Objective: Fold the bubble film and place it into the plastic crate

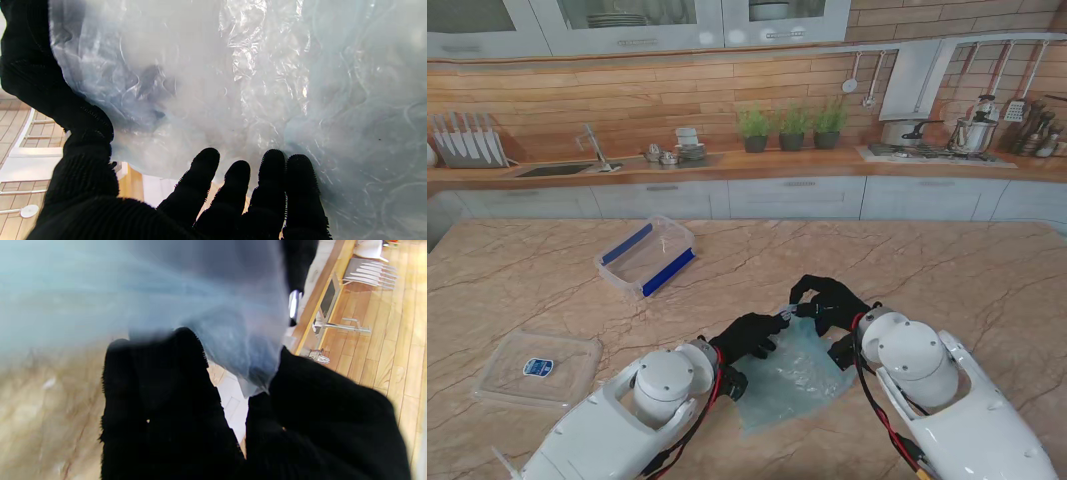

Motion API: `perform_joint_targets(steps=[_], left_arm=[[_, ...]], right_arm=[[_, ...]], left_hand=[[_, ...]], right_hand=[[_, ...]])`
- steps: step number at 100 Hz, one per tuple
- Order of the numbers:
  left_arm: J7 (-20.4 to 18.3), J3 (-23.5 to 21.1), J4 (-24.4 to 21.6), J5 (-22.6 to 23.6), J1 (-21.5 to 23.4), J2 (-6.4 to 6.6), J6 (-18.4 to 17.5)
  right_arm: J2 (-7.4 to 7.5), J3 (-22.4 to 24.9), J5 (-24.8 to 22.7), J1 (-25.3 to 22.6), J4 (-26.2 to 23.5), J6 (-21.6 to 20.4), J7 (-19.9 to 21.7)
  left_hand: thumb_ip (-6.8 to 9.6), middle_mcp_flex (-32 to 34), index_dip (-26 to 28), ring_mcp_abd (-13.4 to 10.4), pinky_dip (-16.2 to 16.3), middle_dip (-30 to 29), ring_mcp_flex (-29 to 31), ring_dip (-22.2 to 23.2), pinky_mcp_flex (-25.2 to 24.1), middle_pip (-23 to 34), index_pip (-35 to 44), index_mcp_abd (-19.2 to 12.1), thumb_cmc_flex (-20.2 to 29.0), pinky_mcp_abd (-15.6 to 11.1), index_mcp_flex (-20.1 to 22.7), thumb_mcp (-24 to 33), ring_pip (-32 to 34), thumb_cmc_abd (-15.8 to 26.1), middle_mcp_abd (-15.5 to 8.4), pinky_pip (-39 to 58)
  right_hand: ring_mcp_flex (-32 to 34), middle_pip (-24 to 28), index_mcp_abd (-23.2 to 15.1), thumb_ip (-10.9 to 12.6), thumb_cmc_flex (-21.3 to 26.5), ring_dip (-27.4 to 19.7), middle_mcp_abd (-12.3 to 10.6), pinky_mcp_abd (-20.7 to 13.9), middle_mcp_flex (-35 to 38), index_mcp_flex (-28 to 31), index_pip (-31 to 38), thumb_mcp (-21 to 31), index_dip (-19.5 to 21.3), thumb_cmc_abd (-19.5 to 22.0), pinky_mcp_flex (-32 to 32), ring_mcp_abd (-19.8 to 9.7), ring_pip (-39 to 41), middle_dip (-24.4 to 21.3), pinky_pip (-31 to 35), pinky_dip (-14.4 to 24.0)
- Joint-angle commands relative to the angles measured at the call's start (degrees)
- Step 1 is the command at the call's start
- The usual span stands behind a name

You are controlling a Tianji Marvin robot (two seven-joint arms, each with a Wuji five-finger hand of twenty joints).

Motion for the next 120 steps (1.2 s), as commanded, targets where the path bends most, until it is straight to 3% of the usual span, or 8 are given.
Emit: perform_joint_targets(steps=[1,11,23,56,77,87,95,120], left_arm=[[-0.9,-0.2,0.3,-1.0,0.7,-0.06,-0.2],[-1.4,-0.8,0.2,-2.7,1.0,-0.11,-0.3],[-1.3,-1.2,0.3,-4.1,1.2,-0.29,-0.4],[-0.7,-2.6,-0.6,-7.1,2.1,-0.59,0.8],[-2.2,-2.2,0.0,-5.7,1.4,-0.13,0.5],[-3.2,-1.9,0.5,-4.4,0.9,0.2,0.3],[-2.8,-1.8,0.4,-3.7,0.8,0.21,1.1],[-1.4,-1.5,0.1,-2.1,0.7,-0.03,3.1]], right_arm=[[-0.54,-0.4,1.1,0.0,-0.5,0.5,1.5],[-0.38,-0.3,4.9,0.2,0.0,1.0,3.9],[0.02,-0.2,7.2,0.3,0.7,0.5,6.6],[1.42,-0.4,8.4,0.8,2.5,-2.2,12.8],[1.7,-0.2,9.9,0.8,3.2,-3.5,14.7],[1.64,0.1,10.0,0.5,3.1,-4.2,14.4],[1.67,0.4,10.1,0.3,3.0,-4.8,14.5],[1.23,1.7,10.0,-1.3,2.1,-7.2,12.2]], left_hand=[[2.08,-1.6,-0.2,-1.6,-1.0,-1.2,-0.8,-1.2,-1.1,-1.9,-2.8,0.3,-2.9,1.8,-1.8,-1.0,-1.1,-2.6,-1.1,-5.5],[2.27,-1.5,0.0,-1.7,-1.3,-1.5,-0.6,-1.4,-1.1,-2.2,-3.0,0.5,-4.5,2.4,-1.7,-0.8,-2.1,-4.3,-0.9,-7.6],[2.26,-0.8,-0.1,-1.3,-1.5,-1.6,0.5,-1.4,-0.9,-2.3,-3.0,0.9,-5.2,3.2,-1.0,-0.7,-2.5,-6.0,-0.2,-8.7],[2.16,0.5,-0.1,-0.8,-1.4,-1.7,1.8,-1.2,-0.7,-2.6,-2.9,0.7,-4.8,4.0,0.0,-0.3,-3.1,-8.5,0.1,-10.0],[2.43,1.9,0.1,-0.2,-1.1,-1.4,3.8,-0.7,0.8,-2.0,-2.6,-0.2,0.9,4.0,0.4,1.4,-2.3,-12.5,0.4,-9.6],[2.42,3.6,0.7,0.3,1.4,-0.7,5.5,1.0,2.3,-0.9,-2.4,-1.6,4.6,3.6,0.0,5.6,0.2,-13.9,0.6,-6.4],[1.14,5.4,1.9,0.4,2.0,0.0,7.2,1.5,3.5,0.1,-2.0,-2.8,2.3,3.7,0.8,20.0,2.0,-17.7,0.5,-4.2],[0.83,11.4,4.5,-0.7,2.4,2.5,13.4,2.1,9.3,4.4,1.1,-6.5,6.2,4.3,0.9,32.6,7.6,-20.0,-1.2,4.4]], right_hand=[[-1.5,-2.0,1.6,-1.7,1.5,-1.5,0.1,1.0,-2.4,-1.9,-1.6,-1.3,-2.7,0.0,-1.2,1.4,-3.5,-0.1,-0.5,-1.5],[-5.8,-4.0,5.3,0.6,-3.6,-2.5,0.8,1.6,-7.1,-3.6,-9.5,-7.2,-7.6,2.0,-3.6,2.9,-7.6,1.0,-2.5,-1.6],[-11.0,-7.3,7.2,4.3,-9.0,-3.9,0.7,1.9,-11.8,-3.9,-21.3,-11.5,-2.2,3.1,-6.1,4.2,-11.6,0.6,-4.8,-0.8],[-22.3,-14.0,7.1,4.4,-13.1,-7.5,-0.8,2.4,-20.5,-10.7,-31.7,-17.4,-4.9,2.3,-11.7,6.2,-19.9,-1.8,-12.1,-0.6],[-24.8,-16.5,6.2,4.2,-14.5,-7.7,-1.6,2.2,-22.8,-13.5,-35.7,-19.3,-6.7,2.2,-12.9,6.6,-21.4,-2.7,-16.0,1.3],[-24.9,-16.8,6.0,4.2,-14.7,-7.6,-1.8,2.2,-23.3,-13.8,-35.8,-19.5,-6.8,2.1,-12.9,6.8,-21.5,-2.8,-16.5,1.6],[-24.6,-17.1,6.0,4.2,-15.0,-7.5,-2.0,2.2,-23.7,-14.5,-36.1,-19.6,-7.0,1.9,-12.8,6.8,-21.4,-2.9,-16.8,1.9],[-22.1,-18.1,4.2,4.1,-14.9,-6.7,-4.7,2.5,-21.7,-14.8,-35.9,-19.6,-7.4,1.4,-11.3,6.9,-20.2,-3.4,-16.7,3.4]])
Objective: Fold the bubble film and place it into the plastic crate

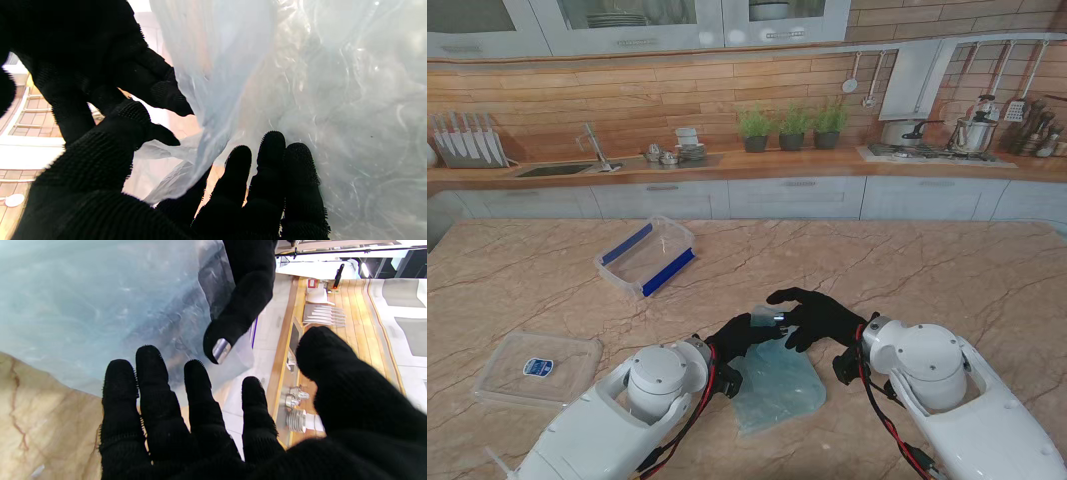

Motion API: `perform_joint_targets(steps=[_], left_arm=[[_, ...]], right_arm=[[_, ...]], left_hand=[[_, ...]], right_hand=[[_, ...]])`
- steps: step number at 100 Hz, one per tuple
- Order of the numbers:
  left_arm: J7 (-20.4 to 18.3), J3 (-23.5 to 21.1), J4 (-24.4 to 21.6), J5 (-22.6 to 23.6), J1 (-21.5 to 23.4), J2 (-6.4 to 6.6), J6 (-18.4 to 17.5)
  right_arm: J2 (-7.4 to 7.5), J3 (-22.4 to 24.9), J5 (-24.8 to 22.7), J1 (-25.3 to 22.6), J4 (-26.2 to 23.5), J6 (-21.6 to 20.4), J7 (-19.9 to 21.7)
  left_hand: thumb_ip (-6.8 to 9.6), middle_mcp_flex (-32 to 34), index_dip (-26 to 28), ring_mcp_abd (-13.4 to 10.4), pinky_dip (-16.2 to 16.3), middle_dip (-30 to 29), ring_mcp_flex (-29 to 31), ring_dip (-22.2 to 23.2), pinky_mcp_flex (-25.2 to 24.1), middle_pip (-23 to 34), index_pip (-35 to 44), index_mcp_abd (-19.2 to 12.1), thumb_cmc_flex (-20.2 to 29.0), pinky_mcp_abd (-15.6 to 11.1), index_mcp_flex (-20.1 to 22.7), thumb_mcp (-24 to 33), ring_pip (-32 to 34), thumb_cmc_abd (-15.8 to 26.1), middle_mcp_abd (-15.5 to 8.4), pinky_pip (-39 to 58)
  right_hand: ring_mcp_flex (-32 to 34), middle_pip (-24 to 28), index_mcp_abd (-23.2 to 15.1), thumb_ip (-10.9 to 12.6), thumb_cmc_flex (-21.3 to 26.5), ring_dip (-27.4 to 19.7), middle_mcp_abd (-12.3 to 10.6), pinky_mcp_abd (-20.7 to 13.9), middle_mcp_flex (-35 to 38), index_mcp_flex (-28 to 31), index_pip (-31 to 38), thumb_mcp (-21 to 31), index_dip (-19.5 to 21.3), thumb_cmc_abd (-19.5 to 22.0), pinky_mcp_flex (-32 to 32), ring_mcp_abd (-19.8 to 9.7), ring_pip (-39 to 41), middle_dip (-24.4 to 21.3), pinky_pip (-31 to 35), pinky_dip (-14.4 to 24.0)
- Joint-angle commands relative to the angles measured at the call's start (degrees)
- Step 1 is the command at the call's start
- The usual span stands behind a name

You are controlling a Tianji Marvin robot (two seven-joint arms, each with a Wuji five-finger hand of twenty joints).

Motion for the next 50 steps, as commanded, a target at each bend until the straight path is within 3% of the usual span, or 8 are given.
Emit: perform_joint_targets(steps=[1,15,31,50], left_arm=[[0.3,0.3,0.1,0.4,0.4,-0.24,0.9],[0.9,0.3,-0.3,0.5,0.5,-0.43,2.5],[0.5,0.4,-0.3,0.6,0.3,-0.39,3.5],[1.3,0.2,-0.7,0.1,0.6,-0.62,4.2]], right_arm=[[-0.4,0.3,0.0,-0.8,-0.7,-0.8,-0.5],[-0.59,1.1,-0.1,-1.7,-1.3,-1.7,-1.6],[-0.63,1.9,0.1,-2.6,-1.8,-2.0,-1.9],[-0.17,1.6,0.4,-2.8,-1.9,-1.1,0.2]], left_hand=[[0.84,1.8,0.9,-0.5,1.2,1.0,2.4,0.9,1.2,2.2,1.9,-2.7,2.5,4.6,1.6,2.7,2.4,-2.1,-1.2,0.6],[1.5,4.3,1.9,-0.8,4.3,2.5,7.9,3.6,6.2,4.7,8.1,-3.6,7.2,5.4,-0.5,8.5,10.2,-0.6,-1.8,8.8],[2.77,5.7,2.9,-1.2,6.5,3.9,10.5,6.1,8.8,6.9,15.6,-4.1,10.1,5.1,-3.7,12.1,14.3,1.8,-2.3,12.3],[2.19,4.9,3.0,-0.6,6.2,4.3,9.3,5.8,7.7,6.9,16.3,-4.0,6.6,5.1,-4.8,10.2,13.6,-0.1,-2.3,11.3]], right_hand=[[1.9,-1.2,-2.4,-0.6,-2.0,0.5,-2.0,0.5,1.3,-1.1,0.0,-1.0,-0.5,-2.7,1.2,0.6,0.8,-0.6,-0.2,1.6],[2.6,-1.8,-2.3,-0.6,-2.0,0.7,-2.4,0.3,2.0,-0.8,0.4,-1.0,-0.6,-2.8,1.4,0.2,1.0,-0.9,0.0,2.1],[3.3,-2.2,-2.2,-0.6,-2.0,1.0,-1.6,0.3,2.1,-0.5,0.7,-1.0,-0.9,-2.3,1.7,0.1,1.3,-0.9,0.4,2.6],[6.6,-2.3,-0.9,-0.5,-1.9,2.3,0.5,0.1,-3.2,-2.7,-0.1,-1.2,-1.7,-2.3,3.1,-0.1,4.1,-0.6,1.9,3.3]])
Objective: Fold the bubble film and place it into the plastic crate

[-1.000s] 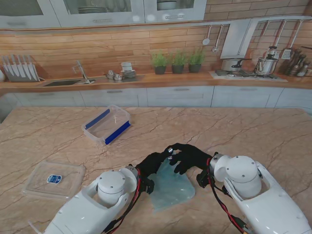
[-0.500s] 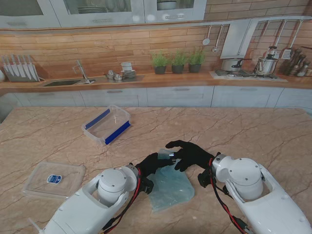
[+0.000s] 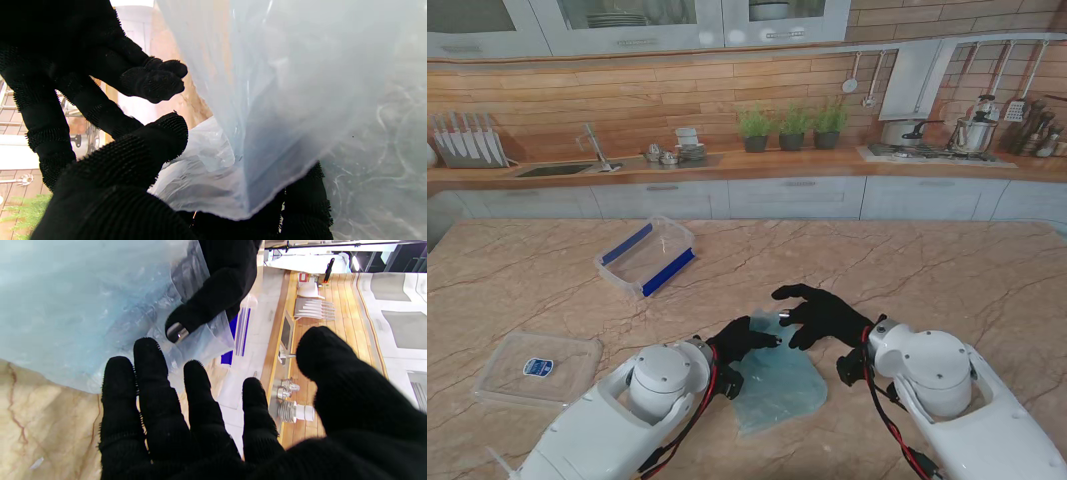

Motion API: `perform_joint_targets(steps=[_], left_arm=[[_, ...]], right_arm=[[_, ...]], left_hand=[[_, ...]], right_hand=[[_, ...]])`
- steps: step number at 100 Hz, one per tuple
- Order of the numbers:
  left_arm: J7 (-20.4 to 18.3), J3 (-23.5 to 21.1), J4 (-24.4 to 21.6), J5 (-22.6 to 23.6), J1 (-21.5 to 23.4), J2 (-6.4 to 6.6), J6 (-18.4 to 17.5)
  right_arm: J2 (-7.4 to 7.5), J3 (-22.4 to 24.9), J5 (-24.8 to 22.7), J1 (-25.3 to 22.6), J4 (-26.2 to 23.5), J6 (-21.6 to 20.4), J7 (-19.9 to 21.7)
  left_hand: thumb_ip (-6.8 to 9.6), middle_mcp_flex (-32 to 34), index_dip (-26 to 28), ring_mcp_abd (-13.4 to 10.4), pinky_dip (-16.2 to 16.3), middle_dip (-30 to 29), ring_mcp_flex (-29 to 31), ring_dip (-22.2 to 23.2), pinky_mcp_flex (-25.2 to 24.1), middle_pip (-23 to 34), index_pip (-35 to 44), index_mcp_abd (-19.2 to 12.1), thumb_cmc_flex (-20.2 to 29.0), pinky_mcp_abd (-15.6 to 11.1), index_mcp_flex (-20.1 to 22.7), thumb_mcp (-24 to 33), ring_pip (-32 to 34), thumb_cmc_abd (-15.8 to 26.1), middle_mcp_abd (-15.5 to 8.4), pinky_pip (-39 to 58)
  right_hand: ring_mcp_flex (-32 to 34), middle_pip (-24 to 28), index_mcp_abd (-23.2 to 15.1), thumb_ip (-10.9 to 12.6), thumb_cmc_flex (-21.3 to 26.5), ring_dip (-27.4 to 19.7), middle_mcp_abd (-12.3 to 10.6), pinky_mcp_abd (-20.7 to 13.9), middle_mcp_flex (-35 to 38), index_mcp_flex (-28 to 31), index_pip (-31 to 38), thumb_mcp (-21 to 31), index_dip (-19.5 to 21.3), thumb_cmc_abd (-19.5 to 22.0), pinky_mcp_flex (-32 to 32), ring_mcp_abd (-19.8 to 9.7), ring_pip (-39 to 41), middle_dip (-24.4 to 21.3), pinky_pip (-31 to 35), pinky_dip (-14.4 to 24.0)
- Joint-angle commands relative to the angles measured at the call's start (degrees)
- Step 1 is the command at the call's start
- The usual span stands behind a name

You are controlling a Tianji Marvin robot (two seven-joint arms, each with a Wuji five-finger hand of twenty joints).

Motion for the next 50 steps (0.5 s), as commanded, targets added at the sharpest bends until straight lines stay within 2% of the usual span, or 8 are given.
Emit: perform_joint_targets(steps=[1,14,23,27,50], left_arm=[[0.0,0.0,-0.2,-0.4,0.7,-0.35,0.4],[-0.4,-0.1,0.0,-0.8,0.9,-0.25,-0.6],[-0.4,-0.2,0.1,-1.1,1.0,-0.31,-0.9],[-0.2,-0.2,0.0,-1.1,1.1,-0.34,-0.9],[0.8,0.5,-0.4,1.7,1.1,-0.21,-0.8]], right_arm=[[0.24,-0.5,-0.1,-0.4,-0.3,0.5,1.2],[0.66,-1.3,-1.5,-0.2,0.0,0.1,2.2],[0.79,-1.8,-1.9,0.0,0.2,0.0,2.6],[0.8,-1.9,-1.8,0.0,0.2,0.1,2.7],[0.26,-2.2,0.9,-0.4,0.5,-1.1,1.7]], left_hand=[[0.91,0.4,0.8,-0.5,0.9,1.3,0.3,0.6,-1.4,1.1,2.3,-2.1,-2.3,3.1,-1.3,-1.2,0.3,-1.6,-1.5,-1.2],[-0.72,-0.8,-0.2,0.0,0.4,1.4,-1.4,0.0,-3.0,0.2,1.0,-2.2,-7.6,3.5,-1.8,-7.2,-1.2,-3.9,-1.7,-2.6],[-1.16,-1.0,-0.4,0.5,0.3,1.4,-2.0,-0.1,-3.7,-0.2,0.7,-2.1,-9.6,3.7,-1.8,-9.4,-1.7,-4.2,-1.5,-3.0],[-1.19,-1.0,-0.5,0.6,0.2,1.5,-2.1,-0.1,-3.9,-0.2,0.6,-2.2,-9.7,3.8,-1.8,-9.8,-1.8,-4.2,-1.5,-3.0],[-0.53,-0.5,-0.3,0.1,0.3,2.1,-1.1,0.1,-3.1,0.4,1.1,-1.9,-5.6,3.4,-1.7,-8.3,-1.2,-3.3,-1.3,-2.7]], right_hand=[[2.7,-1.2,-0.6,-0.5,-1.9,1.0,0.4,-0.1,-3.2,-2.2,-0.2,-1.2,-0.7,-2.4,1.1,-0.3,1.8,-0.4,2.0,1.4],[4.6,-1.9,-0.3,-0.6,-2.4,1.7,1.7,-0.6,-10.0,-6.5,-1.7,-0.7,-1.6,-3.7,2.1,-1.0,3.7,-0.6,3.1,1.6],[6.6,-1.7,-0.4,-0.8,-2.8,2.8,2.7,-1.5,-13.4,-8.3,-1.7,-0.1,-2.4,-4.1,2.9,-1.6,6.8,-0.8,4.0,1.3],[8.2,-1.7,-0.3,-0.9,-2.9,3.5,3.6,-2.1,-14.8,-9.0,-1.5,0.0,-2.9,-4.3,3.4,-2.1,9.0,-1.0,4.6,1.2],[11.0,-1.1,-0.7,-1.0,-3.1,4.7,4.5,-3.8,-16.7,-9.9,-0.6,0.2,-3.9,-4.8,4.8,-4.4,13.8,-1.2,6.1,0.6]])
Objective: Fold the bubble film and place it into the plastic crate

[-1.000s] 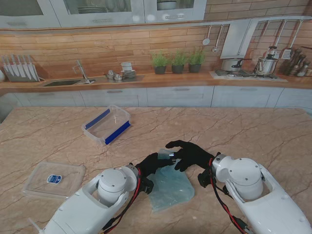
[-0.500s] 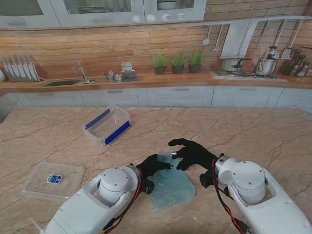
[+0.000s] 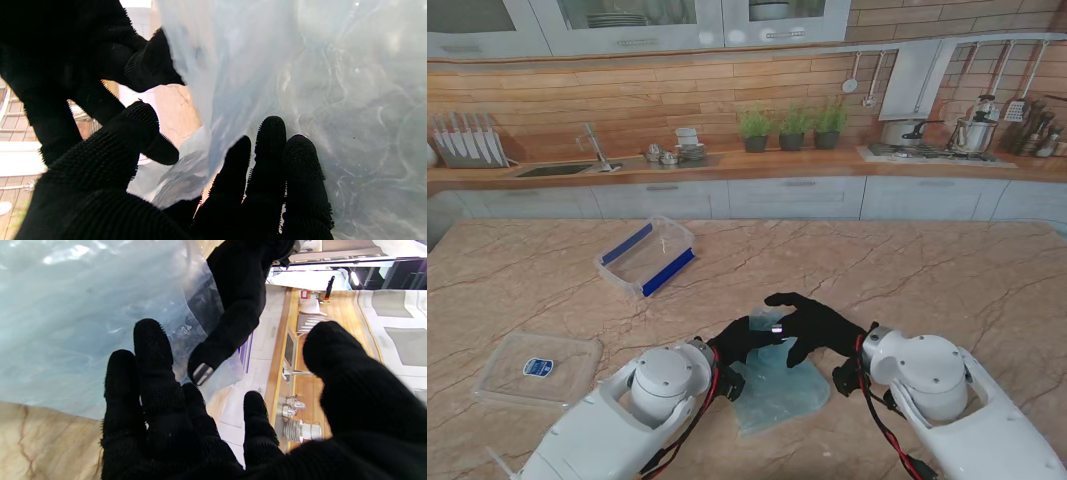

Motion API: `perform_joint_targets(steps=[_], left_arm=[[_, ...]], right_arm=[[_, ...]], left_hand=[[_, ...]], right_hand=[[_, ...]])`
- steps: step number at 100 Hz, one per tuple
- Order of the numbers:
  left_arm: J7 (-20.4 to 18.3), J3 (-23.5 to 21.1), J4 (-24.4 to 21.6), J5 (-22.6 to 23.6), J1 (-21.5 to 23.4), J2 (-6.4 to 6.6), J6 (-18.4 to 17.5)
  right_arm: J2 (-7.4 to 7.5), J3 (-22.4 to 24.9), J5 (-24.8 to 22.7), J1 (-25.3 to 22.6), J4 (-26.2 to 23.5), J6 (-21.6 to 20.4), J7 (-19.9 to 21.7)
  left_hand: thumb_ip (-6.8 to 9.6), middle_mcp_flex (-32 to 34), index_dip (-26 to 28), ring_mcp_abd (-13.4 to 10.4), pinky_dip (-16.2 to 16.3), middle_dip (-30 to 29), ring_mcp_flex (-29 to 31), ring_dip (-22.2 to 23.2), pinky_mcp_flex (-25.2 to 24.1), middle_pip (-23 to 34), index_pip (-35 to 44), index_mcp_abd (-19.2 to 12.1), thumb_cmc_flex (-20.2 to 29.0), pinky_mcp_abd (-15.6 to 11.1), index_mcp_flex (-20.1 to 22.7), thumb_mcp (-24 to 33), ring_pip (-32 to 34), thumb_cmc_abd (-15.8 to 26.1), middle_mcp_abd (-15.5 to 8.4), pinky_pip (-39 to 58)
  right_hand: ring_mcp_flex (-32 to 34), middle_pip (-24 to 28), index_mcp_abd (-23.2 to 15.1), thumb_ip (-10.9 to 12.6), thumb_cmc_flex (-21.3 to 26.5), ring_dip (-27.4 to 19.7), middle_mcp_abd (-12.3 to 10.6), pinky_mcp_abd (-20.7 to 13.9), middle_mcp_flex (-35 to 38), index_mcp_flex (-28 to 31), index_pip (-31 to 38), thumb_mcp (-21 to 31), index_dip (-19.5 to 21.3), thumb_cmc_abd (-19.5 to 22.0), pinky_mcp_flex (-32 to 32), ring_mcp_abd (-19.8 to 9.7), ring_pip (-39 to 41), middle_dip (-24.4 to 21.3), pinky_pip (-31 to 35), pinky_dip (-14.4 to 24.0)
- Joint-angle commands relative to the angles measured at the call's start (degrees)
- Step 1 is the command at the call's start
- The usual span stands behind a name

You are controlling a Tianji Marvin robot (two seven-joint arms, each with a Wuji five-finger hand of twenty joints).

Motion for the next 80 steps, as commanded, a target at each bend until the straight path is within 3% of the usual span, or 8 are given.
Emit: perform_joint_targets(steps=[1,21,32,35,43,52,67,80], left_arm=[[0.3,0.3,0.0,-0.4,0.6,-0.17,0.3],[2.6,0.8,0.0,1.7,0.7,-0.64,1.1],[3.8,1.1,0.2,3.1,0.6,-0.88,1.4],[4.3,1.1,0.3,3.4,0.6,-1.0,1.5],[6.5,1.1,0.3,3.6,0.9,-1.64,2.0],[8.7,0.8,0.3,2.9,1.3,-2.41,2.7],[11.8,0.1,0.0,1.5,2.2,-3.38,3.0],[13.1,-1.4,-1.0,-3.0,3.4,-3.94,3.2]], right_arm=[[-0.55,-0.2,0.4,-0.5,0.0,-0.6,-0.2],[-0.71,0.2,2.8,-0.8,-0.1,-0.5,0.3],[-0.38,1.2,1.7,-1.3,-0.9,-0.7,0.9],[-0.26,1.6,0.9,-1.5,-1.2,-1.0,0.9],[0.02,3.0,-0.7,-2.4,-2.1,-1.9,1.1],[0.12,4.5,-2.8,-3.8,-3.3,-3.0,0.2],[0.0,6.3,-7.2,-6.1,-5.3,-2.9,-2.6],[-0.23,6.6,-9.8,-7.1,-6.3,0.1,-4.6]], left_hand=[[-0.48,-0.3,-0.3,0.1,0.2,1.6,0.6,0.1,-0.8,0.6,1.1,-1.8,1.8,2.4,-0.6,0.7,0.4,-2.0,-1.3,-3.9],[0.63,3.4,2.3,-1.9,0.5,2.2,6.9,-1.0,5.4,4.0,6.1,-1.6,8.8,1.1,0.0,10.6,3.1,-0.5,-0.7,-1.6],[1.21,6.4,4.7,-2.5,0.1,2.6,10.7,-3.0,9.3,5.5,10.9,-0.7,11.5,0.9,1.1,14.6,4.0,2.1,-0.6,-0.5],[1.0,7.5,5.8,-2.6,0.0,2.8,11.7,-3.6,10.4,5.9,13.0,-0.7,12.7,1.1,1.3,14.5,4.5,2.9,-0.7,-0.1],[-1.88,10.6,9.5,-2.6,-0.3,6.9,13.1,-4.5,11.7,4.6,20.2,-1.5,19.0,1.5,1.0,12.3,5.8,3.5,-0.9,0.9],[-2.84,12.7,11.5,-2.5,-0.1,8.6,14.4,-4.8,13.0,4.1,26.7,-2.2,23.7,1.5,0.5,10.6,6.8,4.6,-0.9,2.0],[-1.43,13.3,14.0,-2.8,-0.5,9.4,16.5,-5.7,15.6,5.3,31.6,-2.6,26.3,2.5,-0.1,13.0,7.7,5.3,-0.6,2.6],[0.21,10.9,15.2,-1.8,-1.1,8.7,16.0,-5.5,15.2,7.6,32.1,-3.1,25.4,3.5,-1.1,17.1,7.8,6.1,-0.6,1.7]], right_hand=[[2.9,-0.4,-0.8,-1.0,-1.7,0.9,0.2,-1.7,-1.5,-1.9,0.8,0.2,-0.9,-2.4,1.0,-1.3,1.6,-0.7,2.6,0.5],[2.5,-0.2,-0.8,-1.1,-2.0,0.5,0.1,-1.9,-1.5,-1.8,1.3,0.1,-1.3,-1.8,0.5,-1.0,1.5,-0.8,2.5,0.1],[2.7,0.2,-0.9,-1.1,-2.3,0.7,0.1,-1.9,-0.2,-0.7,1.8,-0.3,-1.5,-1.2,0.5,-0.9,2.3,-0.7,3.0,0.2],[2.7,0.1,-0.9,-1.0,-2.3,0.9,0.1,-1.8,0.4,0.2,2.0,-0.6,-1.7,-1.1,0.5,-0.8,2.9,-0.8,3.5,0.3],[3.0,0.2,-1.1,-0.9,-2.4,1.1,-0.1,-1.8,1.1,0.9,2.0,-1.0,-2.0,-0.7,0.4,-1.0,3.6,-0.8,3.9,0.4],[3.5,0.2,-1.1,-0.8,-2.3,1.8,-0.1,-1.9,2.0,1.6,2.1,-1.3,-2.3,-0.3,0.5,-1.6,5.6,-0.7,4.7,0.7],[2.2,0.8,-0.6,-0.5,-1.4,3.4,-0.1,-1.3,3.1,2.8,2.2,-1.7,-2.3,0.9,-1.2,-2.4,9.0,-0.4,4.7,0.7],[-0.9,2.1,1.2,-0.2,-0.5,2.7,0.4,-0.1,4.4,4.2,2.3,-1.7,-2.0,1.4,-2.9,-1.1,6.6,0.2,3.7,0.3]])
